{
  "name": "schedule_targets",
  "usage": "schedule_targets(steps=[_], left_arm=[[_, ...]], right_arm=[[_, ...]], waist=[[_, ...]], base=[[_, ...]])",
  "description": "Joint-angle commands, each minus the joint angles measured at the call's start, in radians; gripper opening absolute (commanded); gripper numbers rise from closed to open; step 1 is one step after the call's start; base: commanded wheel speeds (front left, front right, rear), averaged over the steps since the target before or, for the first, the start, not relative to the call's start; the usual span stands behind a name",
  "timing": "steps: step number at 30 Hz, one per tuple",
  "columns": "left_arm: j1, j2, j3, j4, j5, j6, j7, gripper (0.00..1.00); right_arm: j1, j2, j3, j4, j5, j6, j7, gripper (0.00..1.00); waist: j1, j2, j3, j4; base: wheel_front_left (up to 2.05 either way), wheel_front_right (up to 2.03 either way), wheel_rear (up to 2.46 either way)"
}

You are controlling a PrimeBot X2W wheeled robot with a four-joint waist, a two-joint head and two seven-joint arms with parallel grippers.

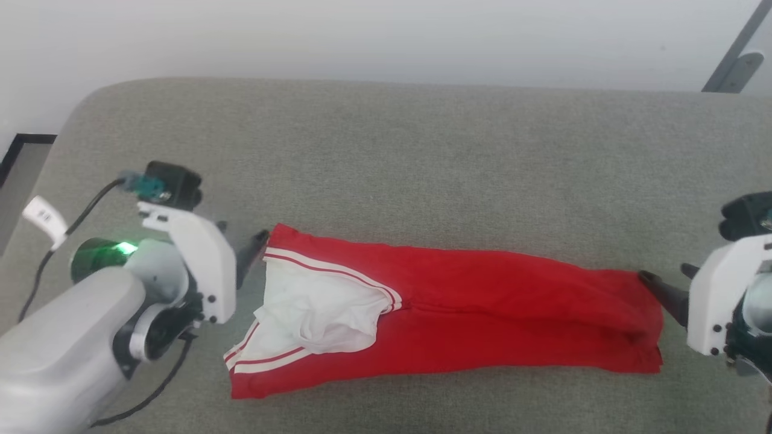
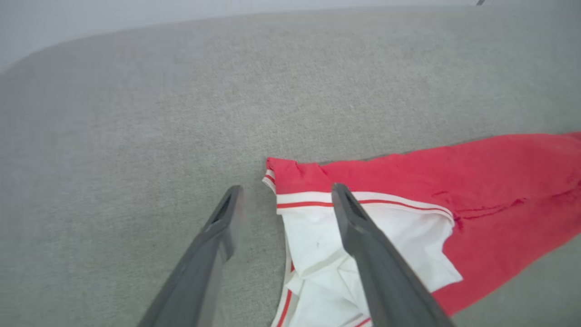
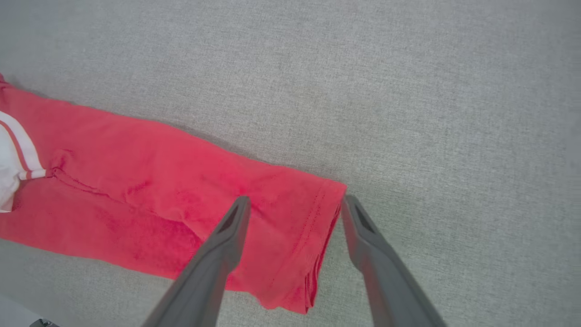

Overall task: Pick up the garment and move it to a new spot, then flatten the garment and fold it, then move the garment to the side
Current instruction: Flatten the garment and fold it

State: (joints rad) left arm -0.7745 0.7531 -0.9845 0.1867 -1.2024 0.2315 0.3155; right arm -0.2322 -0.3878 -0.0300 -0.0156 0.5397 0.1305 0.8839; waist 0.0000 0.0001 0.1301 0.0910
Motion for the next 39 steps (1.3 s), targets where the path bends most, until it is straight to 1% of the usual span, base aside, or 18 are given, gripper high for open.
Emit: schedule_targets(steps=[1, 7, 10, 14, 15, 19, 21, 22, 25, 28, 29, 30, 31, 32, 39], left_arm=[[0.028, 0.012, 0.008, 0.005, 0.032, -0.007, -0.062, 1.0], [0.109, 0.016, 0.062, 0.045, 0.057, -0.014, -0.285, 1.0], [0.146, 0.015, 0.081, 0.07, 0.073, -0.025, -0.389, 1.0], [0.186, 0.006, 0.113, 0.103, 0.078, -0.023, -0.511, 1.0], [0.186, 0.006, 0.113, 0.103, 0.078, -0.023, -0.511, 1.0], [0.226, -0.006, 0.156, 0.123, 0.103, -0.019, -0.569, 1.0], [0.246, -0.012, 0.183, 0.128, 0.135, -0.018, -0.578, 1.0], [0.26, -0.021, 0.208, 0.13, 0.138, -0.016, -0.58, 1.0], [0.315, -0.049, 0.31, 0.119, 0.195, -0.02, -0.58, 1.0], [0.377, -0.08, 0.407, 0.111, 0.244, -0.035, -0.58, 1.0], [0.395, -0.091, 0.437, 0.107, 0.264, -0.04, -0.58, 1.0], [0.416, -0.104, 0.471, 0.105, 0.275, -0.045, -0.581, 1.0], [0.438, -0.114, 0.498, 0.104, 0.295, -0.051, -0.581, 1.0], [0.47, -0.138, 0.558, 0.095, 0.338, -0.064, -0.581, 1.0], [0.566, -0.222, 0.759, 0.052, 0.496, -0.106, -0.581, 1.0]], right_arm=[[0.02, -0.002, -0.012, 0.006, -0.012, 0.0, -0.01, 1.0], [0.046, 0.015, -0.059, 0.055, -0.022, 0.0, 0.003, 1.0], [0.047, 0.023, -0.071, 0.098, -0.019, 0.0, 0.01, 1.0], [0.028, 0.031, -0.084, 0.166, -0.021, 0.0, -0.001, 1.0], [0.028, 0.031, -0.084, 0.166, -0.021, 0.0, -0.001, 1.0], [0.008, 0.045, -0.088, 0.234, -0.019, 0.0, -0.008, 1.0], [-0.004, 0.049, -0.083, 0.263, -0.017, 0.0, -0.005, 1.0], [-0.011, 0.051, -0.081, 0.279, -0.014, 0.0, -0.005, 1.0], [-0.027, 0.059, -0.069, 0.319, 0.004, 0.0, -0.008, 1.0], [-0.04, 0.07, -0.049, 0.353, 0.025, 0.0, -0.007, 1.0], [-0.043, 0.073, -0.041, 0.361, 0.035, 0.0, -0.002, 0.65], [-0.044, 0.075, -0.031, 0.364, 0.044, 0.001, 0.0, 0.16], [-0.046, 0.074, -0.028, 0.367, 0.055, 0.001, -0.002, 0.0], [-0.051, 0.068, -0.024, 0.368, 0.07, 0.0, -0.011, 0.0], [-0.076, 0.051, -0.047, 0.361, 0.114, 0.0, -0.044, 0.0]], waist=[[0.0, -0.0001, -0.007, 0.009], [0.0, -0.0001, -0.008, 0.028], [0.0, -0.0001, -0.002, 0.039], [0.0, -0.0001, 0.009, 0.055], [0.0, -0.0001, 0.009, 0.055], [0.0, -0.0001, 0.02, 0.07], [0.0, -0.0001, 0.026, 0.077], [0.0, -0.0001, 0.028, 0.08], [0.0, -0.0001, 0.033, 0.089], [0.0, -0.0001, 0.036, 0.094], [0.0, -0.0001, 0.037, 0.096], [0.0, -0.0001, 0.038, 0.098], [0.0, -0.0001, 0.04, 0.099], [0.0, -0.0001, 0.042, 0.1], [0.0, -0.0001, 0.049, 0.093]], base=[[0.0, 0.0, 0.0], [0.0, 0.0, 0.0], [0.0, 0.0, 0.0], [0.0, 0.0, 0.0], [0.0, 0.0, 0.0], [0.0, 0.0, 0.0], [0.0, 0.0, 0.0], [0.0, 0.0, 0.0], [0.0, 0.0, 0.0], [0.0, 0.0, 0.0], [0.0, 0.0, 0.0], [0.0, 0.0, 0.0], [0.0, 0.0, 0.0], [0.0, 0.0, 0.0], [0.0, 0.0, 0.0]])
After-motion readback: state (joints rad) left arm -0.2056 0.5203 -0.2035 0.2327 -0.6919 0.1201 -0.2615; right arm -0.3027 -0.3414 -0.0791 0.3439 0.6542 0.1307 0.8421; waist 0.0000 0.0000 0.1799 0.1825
